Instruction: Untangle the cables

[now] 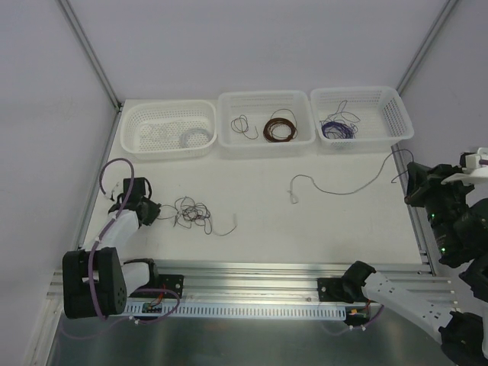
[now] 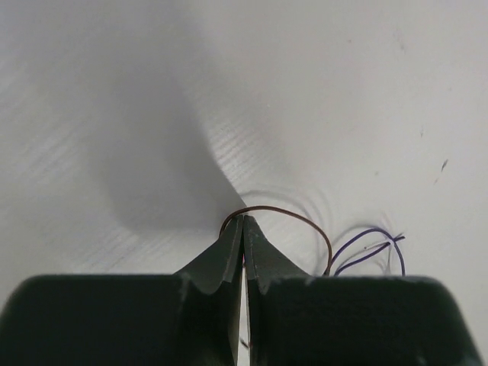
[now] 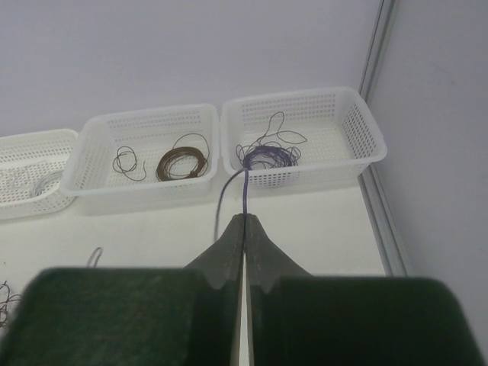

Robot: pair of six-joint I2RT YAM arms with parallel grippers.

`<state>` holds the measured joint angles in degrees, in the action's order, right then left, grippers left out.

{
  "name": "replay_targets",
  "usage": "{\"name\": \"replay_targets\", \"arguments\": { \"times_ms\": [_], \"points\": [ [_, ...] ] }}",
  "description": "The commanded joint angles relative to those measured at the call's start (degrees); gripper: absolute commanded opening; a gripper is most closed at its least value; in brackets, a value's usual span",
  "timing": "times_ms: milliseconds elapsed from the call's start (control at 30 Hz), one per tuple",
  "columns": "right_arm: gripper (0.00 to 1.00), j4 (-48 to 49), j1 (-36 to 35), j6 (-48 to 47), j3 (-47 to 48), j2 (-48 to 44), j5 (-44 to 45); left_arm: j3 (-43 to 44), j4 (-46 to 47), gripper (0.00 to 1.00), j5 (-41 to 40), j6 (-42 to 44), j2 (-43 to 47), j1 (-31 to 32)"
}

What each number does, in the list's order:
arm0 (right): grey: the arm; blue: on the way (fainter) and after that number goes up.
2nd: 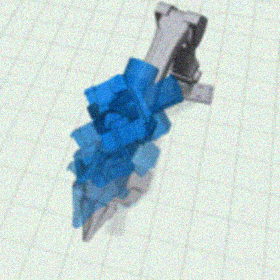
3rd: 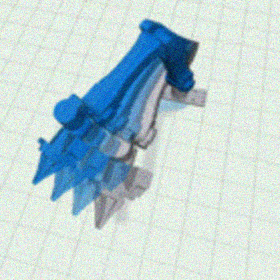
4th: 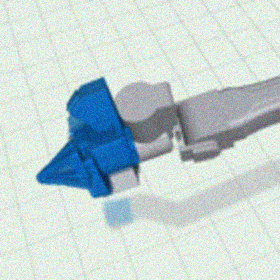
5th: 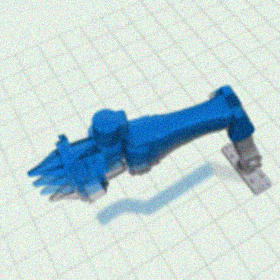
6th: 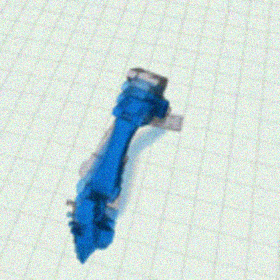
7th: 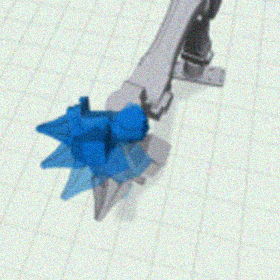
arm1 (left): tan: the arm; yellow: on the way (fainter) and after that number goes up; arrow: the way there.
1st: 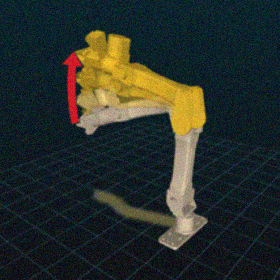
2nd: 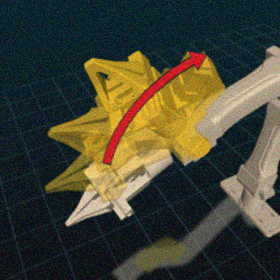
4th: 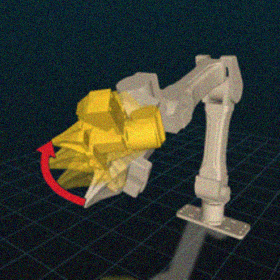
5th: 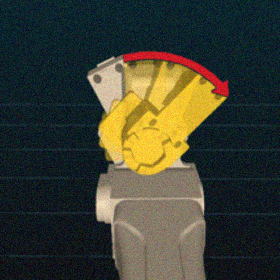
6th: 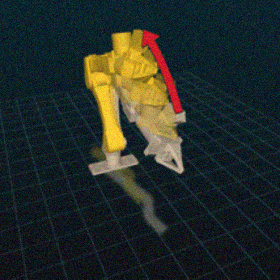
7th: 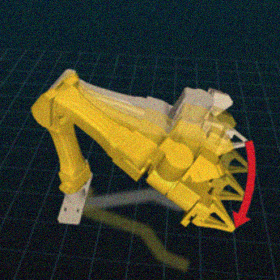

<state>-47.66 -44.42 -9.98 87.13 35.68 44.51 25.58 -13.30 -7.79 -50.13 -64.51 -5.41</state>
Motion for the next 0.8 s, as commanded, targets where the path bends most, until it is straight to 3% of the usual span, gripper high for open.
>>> {"name": "replay_targets", "arguments": {
  "times_ms": [0, 233, 433, 667, 767],
  "points": [
    [0.01, -1.5, 0.2, -3.2, 3.7, -1.5, 2.2, 1.2, -1.7, 0.00, -0.6, 0.1, -1.2, -2.8],
    [0.01, -5.4, -0.6, -7.2, 9.7, -2.6, 5.4, 3.2, -1.7, 0.00, 2.5, 1.0, -4.0, -6.1],
    [0.01, -6.7, -2.2, -3.2, 5.0, -1.2, 1.1, 4.7, -1.7, 0.00, 7.7, 5.9, -0.4, -5.3],
    [0.01, 1.3, -2.2, -1.0, -7.1, 2.0, -2.8, 6.5, -1.8, 0.11, 15.7, 11.4, 5.4, 4.2],
    [0.01, 4.6, -2.0, -0.7, -9.5, 4.8, -4.0, 7.1, -1.8, 0.17, 17.7, 12.7, 5.7, 12.0]
  ]
}}
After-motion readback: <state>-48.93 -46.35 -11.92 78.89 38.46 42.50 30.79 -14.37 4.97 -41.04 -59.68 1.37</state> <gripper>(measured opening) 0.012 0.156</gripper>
